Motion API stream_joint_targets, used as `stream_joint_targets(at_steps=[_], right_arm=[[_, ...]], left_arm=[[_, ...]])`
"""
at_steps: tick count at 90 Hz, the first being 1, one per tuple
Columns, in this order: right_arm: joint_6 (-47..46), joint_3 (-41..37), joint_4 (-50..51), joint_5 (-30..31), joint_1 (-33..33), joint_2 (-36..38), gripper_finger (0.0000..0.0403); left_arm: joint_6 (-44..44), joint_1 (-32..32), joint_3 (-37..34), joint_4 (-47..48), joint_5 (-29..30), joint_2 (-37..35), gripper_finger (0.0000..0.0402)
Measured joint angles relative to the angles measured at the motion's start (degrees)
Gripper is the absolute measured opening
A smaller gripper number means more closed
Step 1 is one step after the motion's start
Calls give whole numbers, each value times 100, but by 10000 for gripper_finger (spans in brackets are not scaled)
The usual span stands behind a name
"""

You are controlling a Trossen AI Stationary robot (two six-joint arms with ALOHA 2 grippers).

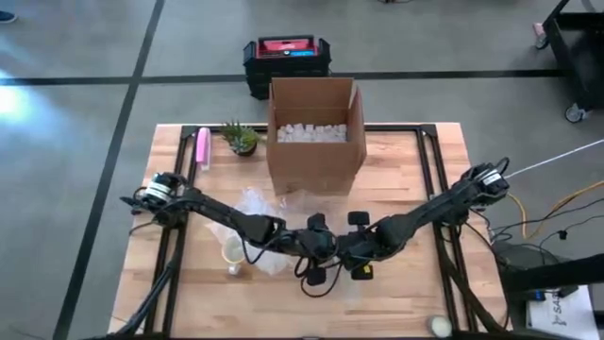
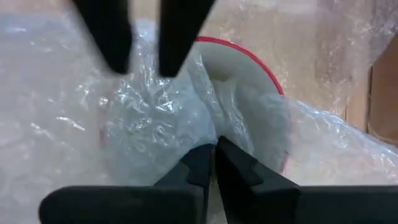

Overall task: Wrap mug
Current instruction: Wrap the gray patterned mug using the right bubble wrap

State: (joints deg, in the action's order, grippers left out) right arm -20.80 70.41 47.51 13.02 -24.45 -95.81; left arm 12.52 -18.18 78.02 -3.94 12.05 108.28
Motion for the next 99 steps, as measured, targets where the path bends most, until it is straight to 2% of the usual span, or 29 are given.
stream_joint_targets(at_steps=[10,22,43,58,66,77,84,91,99], right_arm=[[27,4,4,-7,-8,8,8],[46,4,12,-16,-11,7,8],[44,27,-5,-44,-7,-25,8],[-81,639,782,-687,-4,-33,8],[-57,1018,1311,-797,-3,-33,8],[26,1486,2071,-520,1,52,8],[4,1596,2525,-8,2,118,8],[-111,1611,2417,499,2,147,8],[-138,1602,2430,609,50,238,8]], left_arm=[[-140,-4,-2,-391,-110,37,20],[-300,3,-2,-401,-66,123,20],[-134,136,24,-434,127,713,20],[-33,169,50,-464,75,803,20],[-32,172,52,-431,58,746,20],[16,182,11,-294,44,700,20],[22,181,-13,-115,18,708,20],[26,180,4,-160,33,709,20],[48,180,7,-9,40,705,20]])
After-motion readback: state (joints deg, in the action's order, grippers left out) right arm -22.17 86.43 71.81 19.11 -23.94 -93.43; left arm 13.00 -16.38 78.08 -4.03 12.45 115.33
